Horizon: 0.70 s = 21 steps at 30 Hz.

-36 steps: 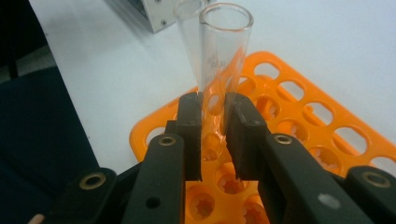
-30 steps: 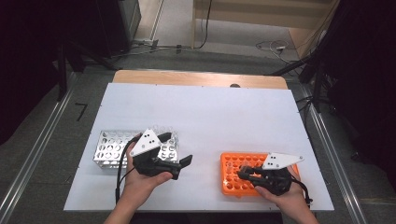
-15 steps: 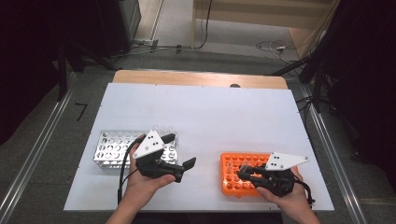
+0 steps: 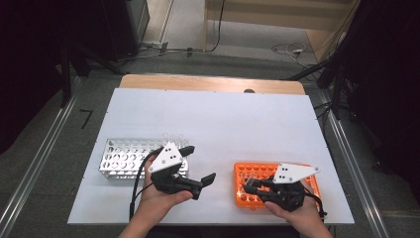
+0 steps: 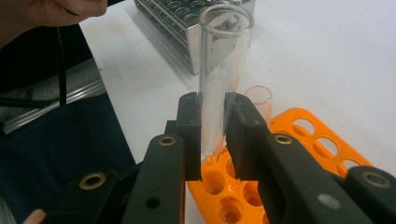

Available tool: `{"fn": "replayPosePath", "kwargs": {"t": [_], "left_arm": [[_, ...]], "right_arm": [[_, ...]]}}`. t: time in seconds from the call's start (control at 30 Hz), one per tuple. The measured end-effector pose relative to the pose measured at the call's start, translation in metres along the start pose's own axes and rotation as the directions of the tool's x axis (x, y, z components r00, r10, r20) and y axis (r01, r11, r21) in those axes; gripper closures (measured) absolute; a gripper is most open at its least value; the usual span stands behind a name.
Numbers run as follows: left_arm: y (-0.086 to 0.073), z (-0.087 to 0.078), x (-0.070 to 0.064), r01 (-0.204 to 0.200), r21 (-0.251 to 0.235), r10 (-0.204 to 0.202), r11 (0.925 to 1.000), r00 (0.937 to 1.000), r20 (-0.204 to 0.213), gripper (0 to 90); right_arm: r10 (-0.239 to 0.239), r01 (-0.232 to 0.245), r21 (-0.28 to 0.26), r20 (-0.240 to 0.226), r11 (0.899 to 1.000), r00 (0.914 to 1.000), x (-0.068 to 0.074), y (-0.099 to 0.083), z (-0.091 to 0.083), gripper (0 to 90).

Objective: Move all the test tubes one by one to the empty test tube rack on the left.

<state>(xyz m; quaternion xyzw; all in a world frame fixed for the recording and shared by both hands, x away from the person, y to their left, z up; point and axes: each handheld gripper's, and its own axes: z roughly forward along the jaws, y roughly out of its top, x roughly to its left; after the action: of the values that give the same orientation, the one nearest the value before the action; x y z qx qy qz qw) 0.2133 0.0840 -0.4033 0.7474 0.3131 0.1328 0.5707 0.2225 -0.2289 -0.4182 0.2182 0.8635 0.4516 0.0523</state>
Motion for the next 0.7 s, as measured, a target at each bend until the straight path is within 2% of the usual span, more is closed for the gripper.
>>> {"fn": "replayPosePath", "kwargs": {"t": [0.3,0.7], "left_arm": [[0.0,0.01,-0.012,-0.01,0.018,0.009,0.9998,0.9983,0.057,2.3],[-0.003,0.022,-0.027,-0.031,0.039,0.026,0.9988,0.9919,0.125,6.5]], "right_arm": [[-0.007,0.007,0.016,-0.011,1.0,0.9999,0.006,0.003,0.01,73.7],[-0.019,0.02,0.025,-0.034,1.0,0.9992,0.014,0.007,0.021,73.7]]}}
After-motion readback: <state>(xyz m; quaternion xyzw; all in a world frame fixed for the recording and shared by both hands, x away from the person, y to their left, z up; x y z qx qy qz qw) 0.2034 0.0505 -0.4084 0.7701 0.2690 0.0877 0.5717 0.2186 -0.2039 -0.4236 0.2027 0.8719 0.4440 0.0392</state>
